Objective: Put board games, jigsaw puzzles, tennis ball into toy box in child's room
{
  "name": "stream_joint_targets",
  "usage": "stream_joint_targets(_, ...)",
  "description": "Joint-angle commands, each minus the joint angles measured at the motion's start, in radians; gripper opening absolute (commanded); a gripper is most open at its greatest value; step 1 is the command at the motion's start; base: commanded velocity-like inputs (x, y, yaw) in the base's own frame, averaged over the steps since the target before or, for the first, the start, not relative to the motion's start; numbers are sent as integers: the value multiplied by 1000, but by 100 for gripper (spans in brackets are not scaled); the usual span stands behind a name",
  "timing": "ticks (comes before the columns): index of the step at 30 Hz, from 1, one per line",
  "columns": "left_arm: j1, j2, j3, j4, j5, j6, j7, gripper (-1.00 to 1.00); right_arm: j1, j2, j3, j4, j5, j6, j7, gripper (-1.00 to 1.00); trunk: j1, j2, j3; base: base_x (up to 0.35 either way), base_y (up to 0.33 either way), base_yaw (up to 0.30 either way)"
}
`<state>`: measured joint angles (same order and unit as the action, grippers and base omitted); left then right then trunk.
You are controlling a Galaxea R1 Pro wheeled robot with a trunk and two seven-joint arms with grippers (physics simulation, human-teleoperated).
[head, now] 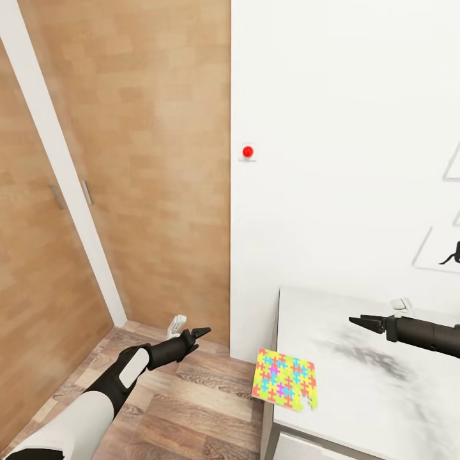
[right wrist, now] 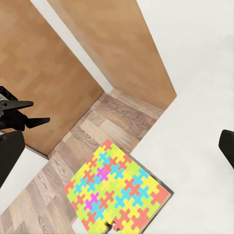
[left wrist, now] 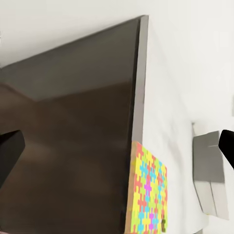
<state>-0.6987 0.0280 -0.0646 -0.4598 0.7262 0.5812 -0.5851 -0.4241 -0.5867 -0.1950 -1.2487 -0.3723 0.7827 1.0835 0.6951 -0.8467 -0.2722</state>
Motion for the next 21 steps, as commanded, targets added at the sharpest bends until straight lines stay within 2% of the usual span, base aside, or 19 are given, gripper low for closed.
stream_joint_targets(1,-1,1,-6,0,10,5,1,100,-1,0,0,0,-4,6,1,100,4,-8,-5,0,0,0)
stream_joint_targets(21,-8,1,-6,11,7,5,8,100,-1,-1,-1,0,-4,6,1,100,81,-148,-67,0,0,0)
